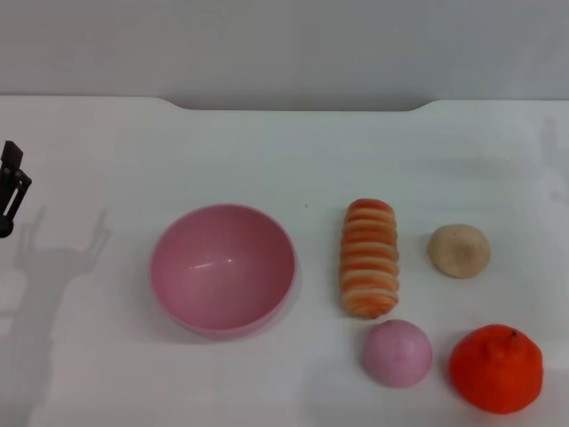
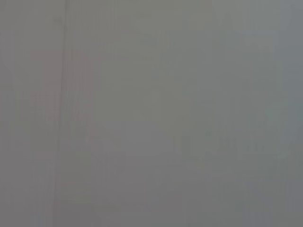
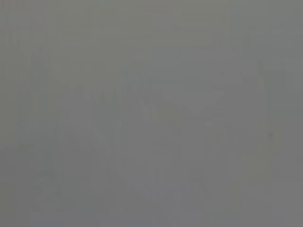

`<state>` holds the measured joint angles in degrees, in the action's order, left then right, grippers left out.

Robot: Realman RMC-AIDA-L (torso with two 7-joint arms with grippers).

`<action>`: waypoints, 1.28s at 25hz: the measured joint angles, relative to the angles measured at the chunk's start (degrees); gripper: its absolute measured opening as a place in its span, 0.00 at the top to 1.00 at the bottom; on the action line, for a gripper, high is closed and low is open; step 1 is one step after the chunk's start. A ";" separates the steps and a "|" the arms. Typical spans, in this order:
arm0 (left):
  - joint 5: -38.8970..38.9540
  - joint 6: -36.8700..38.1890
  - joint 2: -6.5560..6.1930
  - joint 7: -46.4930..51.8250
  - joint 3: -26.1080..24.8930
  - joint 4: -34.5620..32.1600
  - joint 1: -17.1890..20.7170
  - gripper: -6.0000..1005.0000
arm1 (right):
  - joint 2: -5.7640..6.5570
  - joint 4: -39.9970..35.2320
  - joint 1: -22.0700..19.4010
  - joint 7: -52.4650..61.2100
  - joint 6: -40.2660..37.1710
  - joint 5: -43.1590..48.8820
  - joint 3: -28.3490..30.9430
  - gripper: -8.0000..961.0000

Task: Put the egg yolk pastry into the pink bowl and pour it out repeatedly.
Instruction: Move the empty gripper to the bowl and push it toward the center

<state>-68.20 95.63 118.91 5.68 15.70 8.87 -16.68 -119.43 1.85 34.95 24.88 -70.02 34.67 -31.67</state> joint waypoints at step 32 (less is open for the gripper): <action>-53.66 -27.58 -4.93 121.94 38.26 -77.04 -9.41 0.17 | 0.26 1.88 -1.06 -0.02 0.69 4.13 -0.50 0.43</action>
<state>-121.86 68.05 113.98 127.62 53.97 -68.17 -26.09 -119.18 3.73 33.89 24.86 -69.33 38.80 -32.17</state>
